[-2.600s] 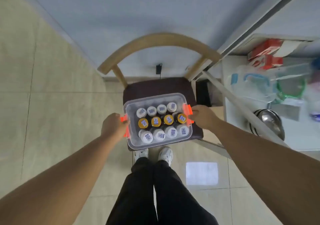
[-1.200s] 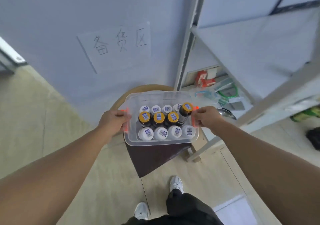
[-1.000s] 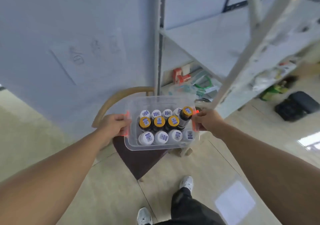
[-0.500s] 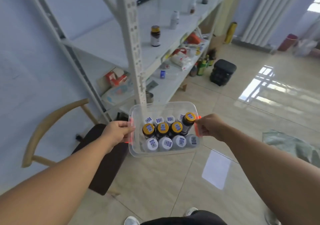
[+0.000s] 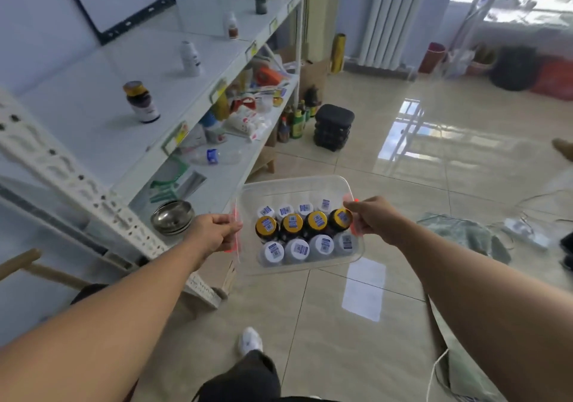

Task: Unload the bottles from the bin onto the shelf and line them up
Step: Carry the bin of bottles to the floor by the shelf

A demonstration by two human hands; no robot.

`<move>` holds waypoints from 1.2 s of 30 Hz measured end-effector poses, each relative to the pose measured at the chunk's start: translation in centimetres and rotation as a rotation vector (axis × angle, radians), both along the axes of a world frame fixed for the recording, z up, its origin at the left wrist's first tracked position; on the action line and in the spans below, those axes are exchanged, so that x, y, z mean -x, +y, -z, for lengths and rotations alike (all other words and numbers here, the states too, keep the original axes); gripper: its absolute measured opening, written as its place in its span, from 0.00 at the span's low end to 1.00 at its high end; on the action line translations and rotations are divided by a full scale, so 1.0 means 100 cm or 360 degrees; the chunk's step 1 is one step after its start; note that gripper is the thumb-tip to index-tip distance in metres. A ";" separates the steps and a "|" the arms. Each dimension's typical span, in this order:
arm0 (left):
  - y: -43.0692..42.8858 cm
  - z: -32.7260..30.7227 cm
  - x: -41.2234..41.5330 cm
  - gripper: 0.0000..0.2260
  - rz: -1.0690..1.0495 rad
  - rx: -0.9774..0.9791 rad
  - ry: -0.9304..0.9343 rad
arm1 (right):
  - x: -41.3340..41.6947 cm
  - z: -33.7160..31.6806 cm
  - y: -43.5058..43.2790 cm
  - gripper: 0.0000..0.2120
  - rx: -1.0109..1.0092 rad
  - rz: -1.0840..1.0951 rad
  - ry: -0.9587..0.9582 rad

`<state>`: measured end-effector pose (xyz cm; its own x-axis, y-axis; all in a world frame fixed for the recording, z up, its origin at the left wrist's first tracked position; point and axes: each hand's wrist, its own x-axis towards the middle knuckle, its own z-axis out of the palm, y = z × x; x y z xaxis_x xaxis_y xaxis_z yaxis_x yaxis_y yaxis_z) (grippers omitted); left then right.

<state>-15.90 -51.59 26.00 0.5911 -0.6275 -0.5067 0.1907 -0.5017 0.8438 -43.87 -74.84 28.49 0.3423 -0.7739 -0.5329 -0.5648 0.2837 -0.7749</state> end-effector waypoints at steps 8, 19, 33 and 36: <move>-0.164 0.005 -0.060 0.12 0.0213 0.0021 -0.0054 | -0.027 0.008 -0.119 0.16 0.0110 0.0187 0.0101; -0.407 -0.016 -0.117 0.09 0.0522 -0.0005 -0.0044 | -0.062 0.005 -0.292 0.16 0.0109 0.0563 -0.0048; -0.686 -0.010 -0.172 0.11 0.0441 -0.0118 -0.0102 | -0.120 0.025 -0.588 0.16 0.0039 0.0501 -0.0074; -0.737 -0.001 -0.189 0.11 0.0412 -0.0132 -0.0098 | -0.143 0.033 -0.645 0.17 0.0000 0.0484 -0.0075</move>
<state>2.99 -125.27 26.12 0.4477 -0.7196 -0.5307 -0.0034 -0.5949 0.8038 -29.57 -139.32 25.15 0.1195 -0.8445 -0.5221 -0.4173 0.4344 -0.7982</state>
